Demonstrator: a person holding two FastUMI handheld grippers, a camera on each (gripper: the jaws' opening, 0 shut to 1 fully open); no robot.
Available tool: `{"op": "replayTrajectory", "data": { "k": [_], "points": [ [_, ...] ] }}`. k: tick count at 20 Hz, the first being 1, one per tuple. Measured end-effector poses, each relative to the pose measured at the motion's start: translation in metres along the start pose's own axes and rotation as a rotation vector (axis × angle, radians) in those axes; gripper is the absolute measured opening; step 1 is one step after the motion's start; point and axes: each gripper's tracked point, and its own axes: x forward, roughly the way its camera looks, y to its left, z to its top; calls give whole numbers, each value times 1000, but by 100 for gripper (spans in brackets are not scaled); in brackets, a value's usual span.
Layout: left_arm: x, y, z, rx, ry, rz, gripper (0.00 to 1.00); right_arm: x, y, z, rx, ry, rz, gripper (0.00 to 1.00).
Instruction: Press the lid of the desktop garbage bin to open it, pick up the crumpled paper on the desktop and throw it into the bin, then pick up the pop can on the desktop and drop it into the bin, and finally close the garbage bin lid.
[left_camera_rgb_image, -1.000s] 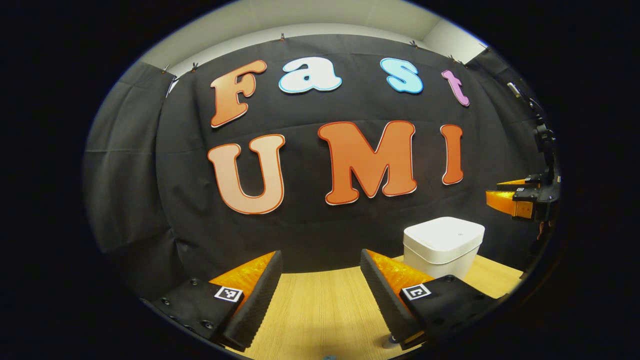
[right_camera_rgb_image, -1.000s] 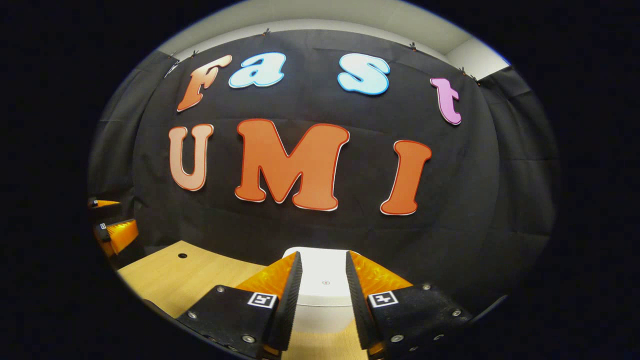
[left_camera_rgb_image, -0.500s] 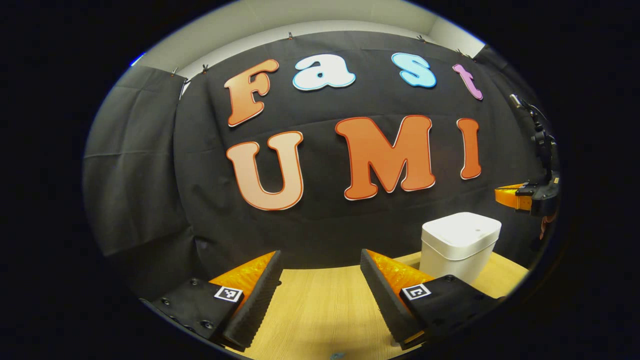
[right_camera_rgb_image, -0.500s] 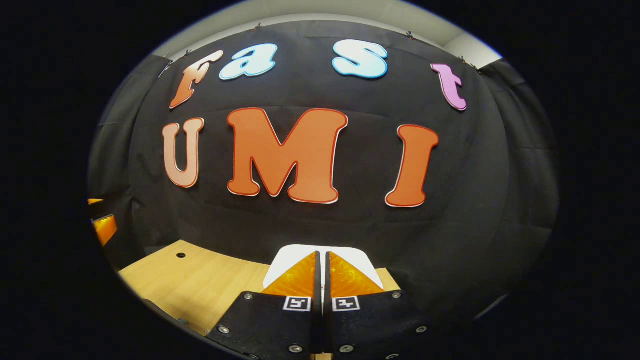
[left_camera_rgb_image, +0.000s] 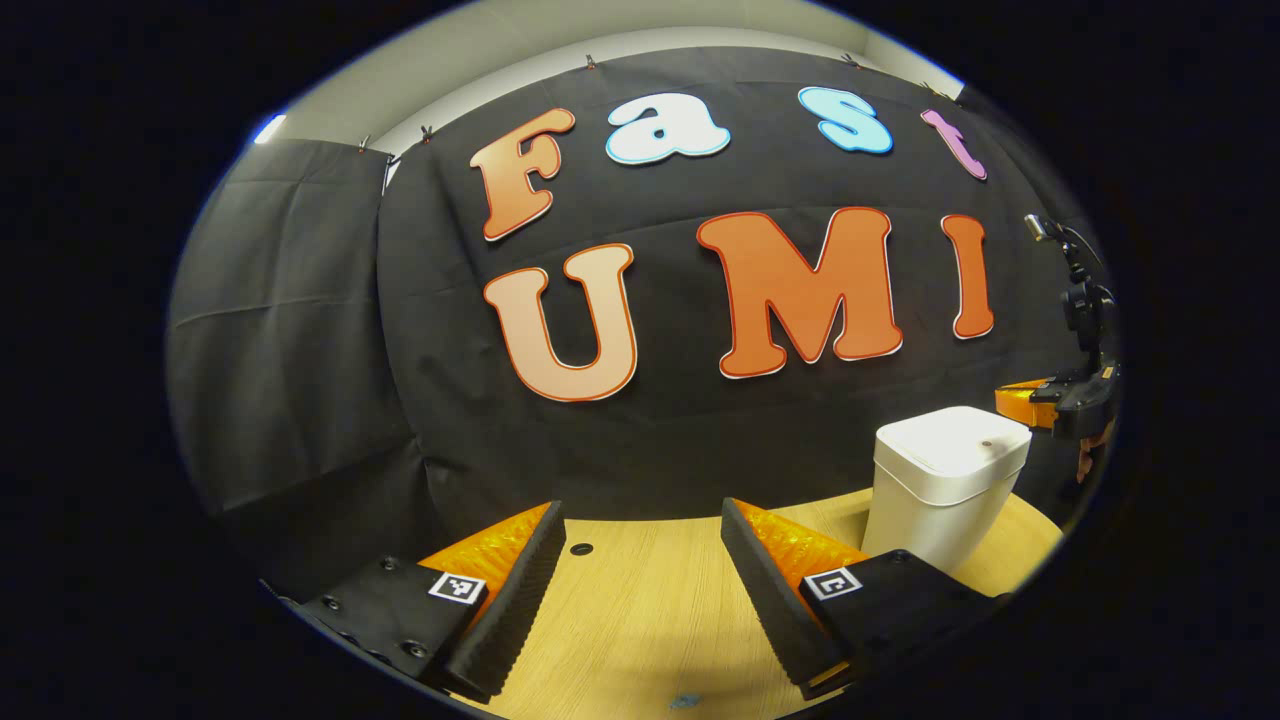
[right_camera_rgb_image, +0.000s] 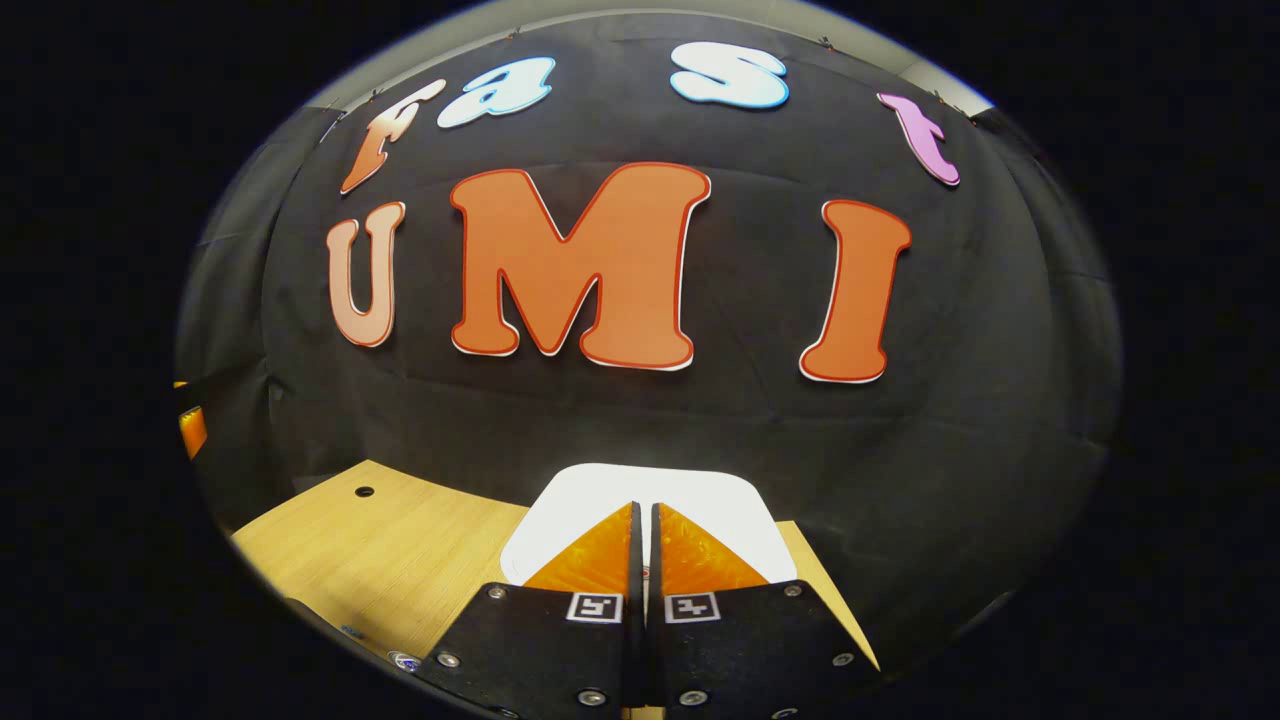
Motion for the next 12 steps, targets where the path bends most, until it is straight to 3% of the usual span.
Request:
{"op": "replayTrajectory", "data": {
  "k": [9,12],
  "points": [
    [2,-15,-9,32,43,4,100,26,-5,-44,9,125,41,1],
    [4,-22,-10,44,45,-3,100,25,-4,-43,-3,118,64,1]
  ]
}}
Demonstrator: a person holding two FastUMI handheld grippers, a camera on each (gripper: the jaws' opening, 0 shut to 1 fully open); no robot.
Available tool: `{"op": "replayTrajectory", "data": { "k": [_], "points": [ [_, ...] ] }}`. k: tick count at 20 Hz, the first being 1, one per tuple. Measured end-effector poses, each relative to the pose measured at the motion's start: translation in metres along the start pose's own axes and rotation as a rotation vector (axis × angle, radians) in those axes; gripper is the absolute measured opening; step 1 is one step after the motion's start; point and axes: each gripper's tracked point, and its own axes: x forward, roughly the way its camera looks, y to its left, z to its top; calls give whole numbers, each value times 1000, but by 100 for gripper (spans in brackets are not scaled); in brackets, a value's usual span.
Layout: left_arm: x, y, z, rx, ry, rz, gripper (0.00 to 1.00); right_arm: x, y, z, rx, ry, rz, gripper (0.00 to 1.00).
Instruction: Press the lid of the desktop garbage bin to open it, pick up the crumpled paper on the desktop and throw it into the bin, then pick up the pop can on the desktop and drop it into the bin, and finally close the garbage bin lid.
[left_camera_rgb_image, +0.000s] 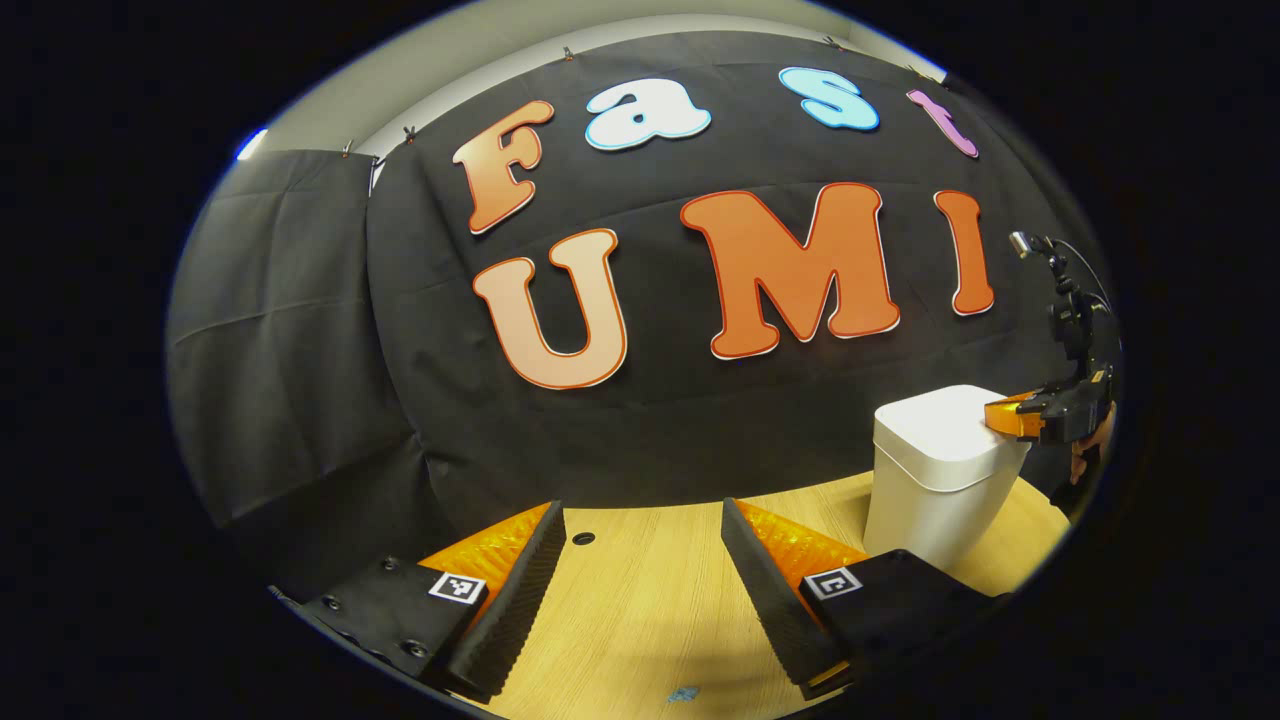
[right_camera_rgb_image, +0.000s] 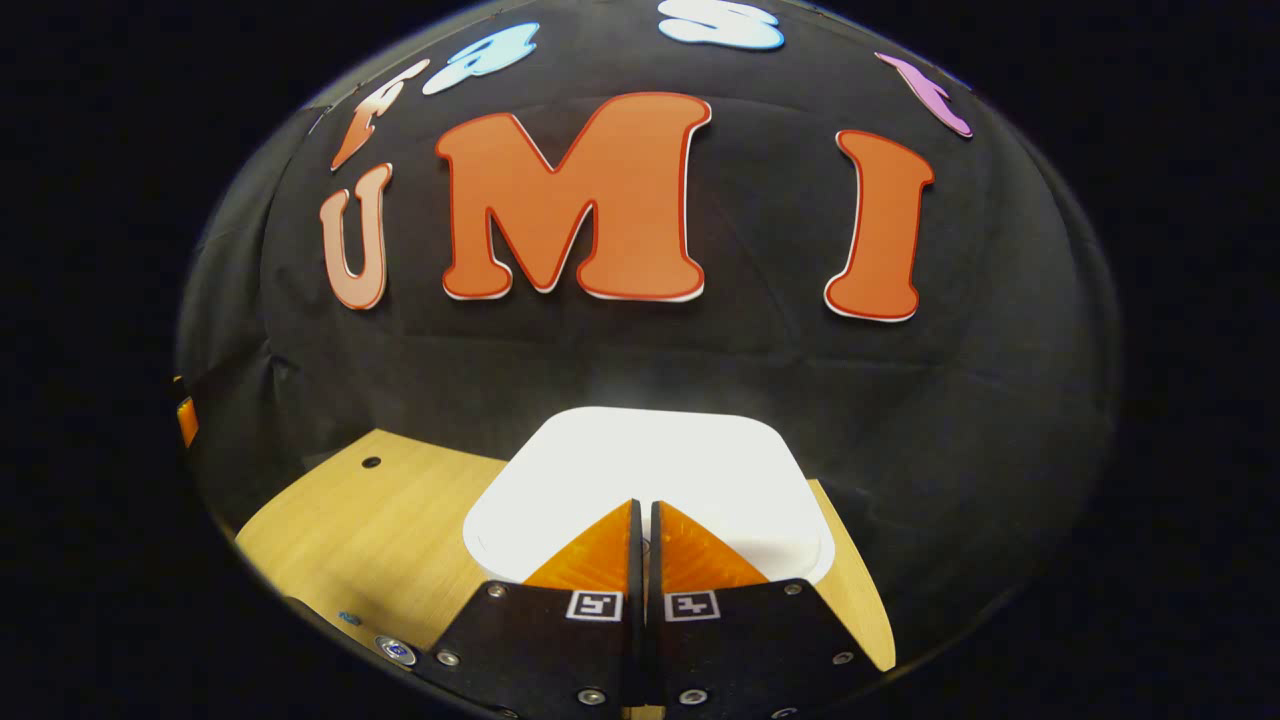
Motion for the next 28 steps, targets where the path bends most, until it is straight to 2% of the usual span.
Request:
{"op": "replayTrajectory", "data": {
  "k": [3,6,11,20,23,26,28],
  "points": [
    [0,-7,-7,4,22,-11,100,1,-1,-2,0,5,4,1],
    [-2,-13,-4,11,17,-21,100,0,0,-6,-55,-4,6,1],
    [-12,-18,-7,11,16,-18,100,-2,-1,9,-54,-39,8,1],
    [-31,-24,-26,-11,33,9,100,-41,0,62,-135,-254,34,1],
    [-37,-21,-36,-17,40,7,100,-53,11,66,-146,-278,61,2],
    [-38,-14,-47,-32,53,-4,100,-66,28,63,-170,-285,93,6],
    [-35,-6,-52,-37,59,-17,100,-75,40,60,-182,-294,103,20]
  ]
}}
